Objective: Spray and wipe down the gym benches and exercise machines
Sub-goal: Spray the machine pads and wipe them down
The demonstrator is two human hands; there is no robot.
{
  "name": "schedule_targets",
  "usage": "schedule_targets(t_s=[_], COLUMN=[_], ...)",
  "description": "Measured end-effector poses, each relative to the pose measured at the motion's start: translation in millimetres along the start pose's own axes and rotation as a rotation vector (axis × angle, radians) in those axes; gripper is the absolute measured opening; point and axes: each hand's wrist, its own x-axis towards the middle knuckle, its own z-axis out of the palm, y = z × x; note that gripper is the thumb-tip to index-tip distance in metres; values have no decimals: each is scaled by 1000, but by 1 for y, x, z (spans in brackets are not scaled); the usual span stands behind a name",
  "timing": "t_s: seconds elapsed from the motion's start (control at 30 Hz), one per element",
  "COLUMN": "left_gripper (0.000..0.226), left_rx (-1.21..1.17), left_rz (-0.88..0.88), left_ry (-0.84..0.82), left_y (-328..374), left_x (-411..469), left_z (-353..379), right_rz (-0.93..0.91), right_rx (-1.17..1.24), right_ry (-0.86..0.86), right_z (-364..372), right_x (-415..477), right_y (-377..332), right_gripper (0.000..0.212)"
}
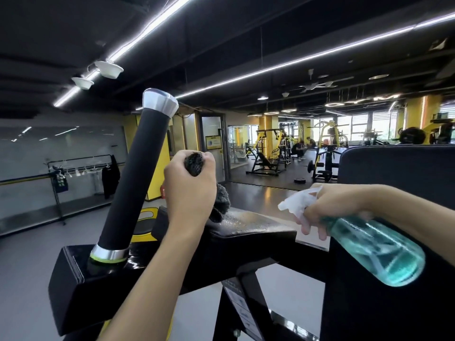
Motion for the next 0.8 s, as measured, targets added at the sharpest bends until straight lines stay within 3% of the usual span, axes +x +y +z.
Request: schedule_targets(t_s=[0.1, 0.2, 0.33, 0.5, 0.63, 0.8], left_gripper=[12, 7, 5, 27, 25, 35], left_rx=[52, 141, 167, 137, 166, 62], left_rz=[97, 188, 223, -44, -251, -350], left_ry=[-97, -215, -414, -762, -982, -1065], left_y=[9, 18, 25, -11, -56, -85], left_x=[-8, -17, -45, -88, -112, -117], left_z=[8, 18, 42, 92, 121, 140], right_rz=[21, 26, -11, -35, 14, -141], right_rx=[4, 29, 205, 421, 708, 764], right_ry=[75, 77, 105, 282, 377, 432], right_z=[5, 9, 11, 18, 33, 50], right_x=[15, 25, 33, 47, 64, 78], right_y=[13, 23, 35, 53, 72, 92], right_gripper=[17, 26, 28, 7, 34, 34])
